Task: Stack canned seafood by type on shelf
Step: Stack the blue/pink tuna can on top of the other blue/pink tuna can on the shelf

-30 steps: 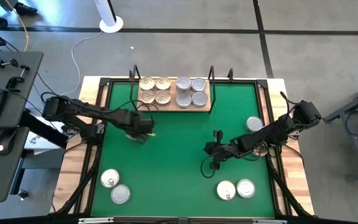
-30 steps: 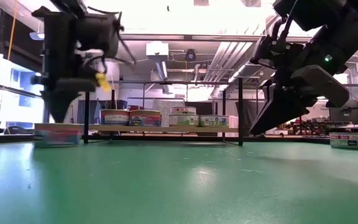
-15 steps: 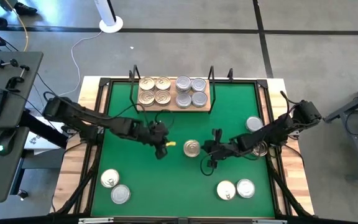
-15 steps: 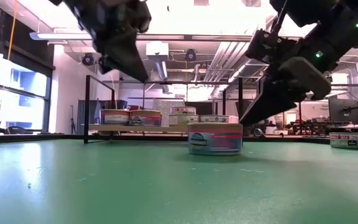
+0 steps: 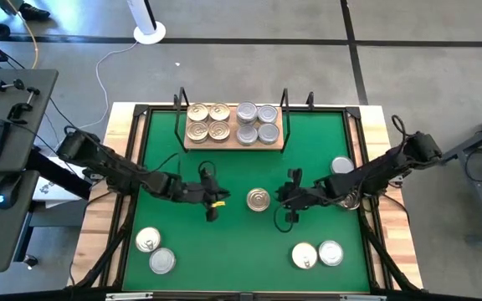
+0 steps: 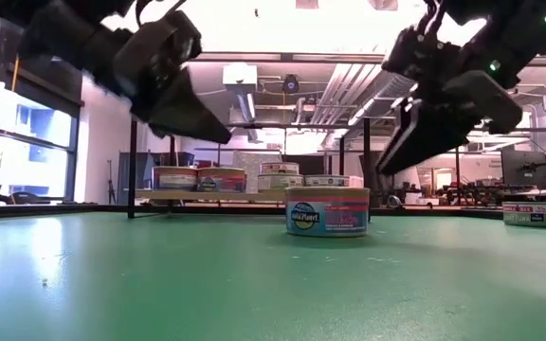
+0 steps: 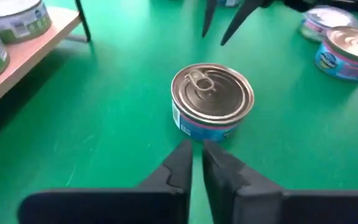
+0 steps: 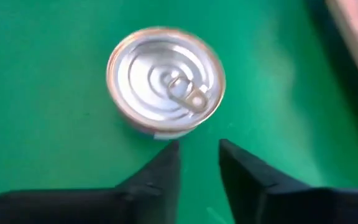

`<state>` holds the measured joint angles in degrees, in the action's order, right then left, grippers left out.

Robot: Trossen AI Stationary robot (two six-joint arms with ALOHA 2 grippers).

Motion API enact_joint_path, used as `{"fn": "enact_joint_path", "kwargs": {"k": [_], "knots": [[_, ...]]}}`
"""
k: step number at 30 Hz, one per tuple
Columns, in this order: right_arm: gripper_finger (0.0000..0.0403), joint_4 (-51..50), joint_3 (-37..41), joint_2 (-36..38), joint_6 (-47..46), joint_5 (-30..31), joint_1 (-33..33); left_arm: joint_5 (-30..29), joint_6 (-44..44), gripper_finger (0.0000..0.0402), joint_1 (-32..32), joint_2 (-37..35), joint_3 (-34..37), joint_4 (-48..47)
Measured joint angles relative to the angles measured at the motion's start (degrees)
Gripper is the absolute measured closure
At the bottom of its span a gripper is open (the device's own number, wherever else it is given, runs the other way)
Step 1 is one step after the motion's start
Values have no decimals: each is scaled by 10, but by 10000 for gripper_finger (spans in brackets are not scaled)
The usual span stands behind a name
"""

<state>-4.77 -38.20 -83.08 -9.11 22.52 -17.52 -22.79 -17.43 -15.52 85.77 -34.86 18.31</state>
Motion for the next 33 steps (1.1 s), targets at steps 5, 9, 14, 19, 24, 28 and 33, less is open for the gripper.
{"fn": "enact_joint_path", "kwargs": {"k": [5,9,14,19,24,28,33], "knots": [[197,81,45,-6,-14,-46,16,3,31,296,5,31,69,143],[110,171,77,-14,-11,-52,27,19,46,208,12,80,82,206],[44,251,82,-60,3,-51,40,51,90,115,24,170,57,275],[26,315,68,-130,30,-75,40,73,101,75,36,236,13,293],[25,375,34,-192,53,-80,40,86,117,76,44,268,-18,288],[24,397,8,-229,65,-81,46,96,120,84,48,270,-26,280],[24,423,-3,-253,66,-124,62,105,118,97,48,258,-20,267]]}}
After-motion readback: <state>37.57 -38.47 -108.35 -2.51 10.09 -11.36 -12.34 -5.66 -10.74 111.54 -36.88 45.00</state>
